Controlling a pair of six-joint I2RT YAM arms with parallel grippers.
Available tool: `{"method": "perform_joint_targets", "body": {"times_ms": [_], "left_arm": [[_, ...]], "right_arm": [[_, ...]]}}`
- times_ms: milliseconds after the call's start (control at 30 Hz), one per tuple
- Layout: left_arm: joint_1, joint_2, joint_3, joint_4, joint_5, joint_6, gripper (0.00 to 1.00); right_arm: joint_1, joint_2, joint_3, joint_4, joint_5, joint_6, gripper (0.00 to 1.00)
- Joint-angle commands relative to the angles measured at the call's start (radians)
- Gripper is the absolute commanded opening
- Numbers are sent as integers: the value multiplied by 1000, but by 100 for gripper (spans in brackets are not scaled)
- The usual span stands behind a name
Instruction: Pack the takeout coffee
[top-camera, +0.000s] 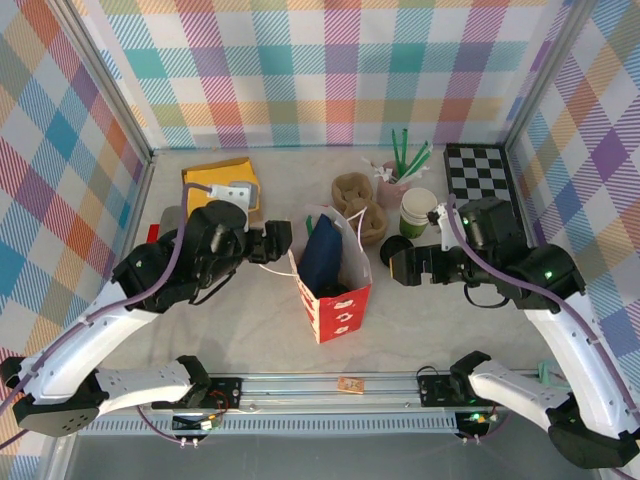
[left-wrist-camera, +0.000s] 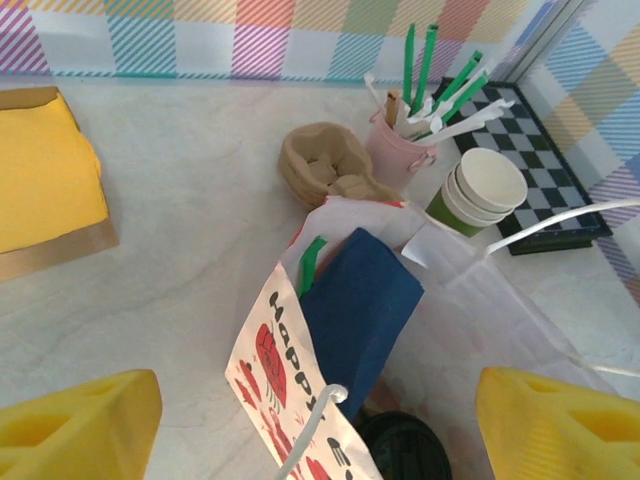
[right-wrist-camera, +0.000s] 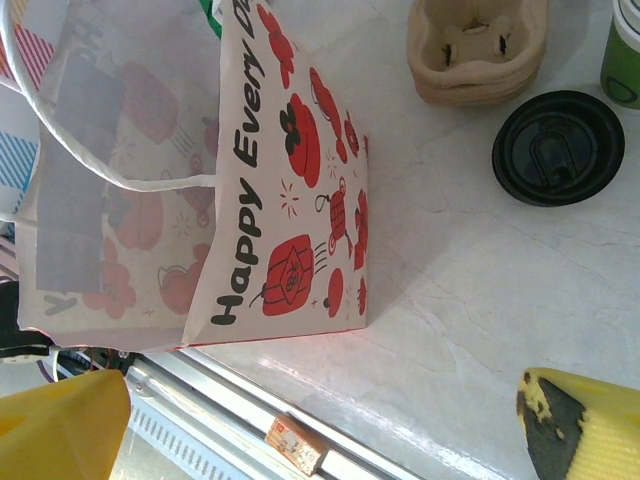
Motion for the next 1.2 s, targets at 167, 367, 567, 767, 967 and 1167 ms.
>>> {"method": "perform_joint_targets", "body": {"times_ms": [167, 367, 567, 767, 967, 1167], "left_arm": [[-7, 38, -9, -41, 0, -32, 90], [-7, 89, 17, -77, 21, -46, 92], [-4, 87, 21, -99, 2, -61, 93], [32, 57, -19, -129, 14, -82, 94], [48, 46, -17, -106, 97, -82, 94], [48, 94, -5, -96, 145, -79, 94]], "right_arm": [[-5, 2, 19, 14, -33, -26, 99], [-4, 37, 45, 1, -69, -40, 99], [46, 112, 130, -104, -70, -46, 99], [200, 196, 251, -216, 99, -18, 99], [266, 267, 308, -260, 181, -3, 99], [285, 308, 317, -259, 213, -6, 99]]}}
